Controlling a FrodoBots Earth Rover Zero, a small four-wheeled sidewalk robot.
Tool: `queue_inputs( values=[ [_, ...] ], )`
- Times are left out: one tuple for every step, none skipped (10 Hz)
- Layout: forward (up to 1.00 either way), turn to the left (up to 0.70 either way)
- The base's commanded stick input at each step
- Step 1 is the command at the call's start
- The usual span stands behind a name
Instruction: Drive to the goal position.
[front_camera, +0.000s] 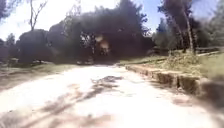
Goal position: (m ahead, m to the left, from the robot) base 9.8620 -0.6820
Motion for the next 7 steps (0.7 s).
queue_inputs(
  values=[
    [0.70,0.35],
    [0.70,0.20],
    [0.70,0.00],
    [0.70,0.00],
    [0.70,0.00],
    [0.70,0.00],
    [0.70,0.00]
  ],
)
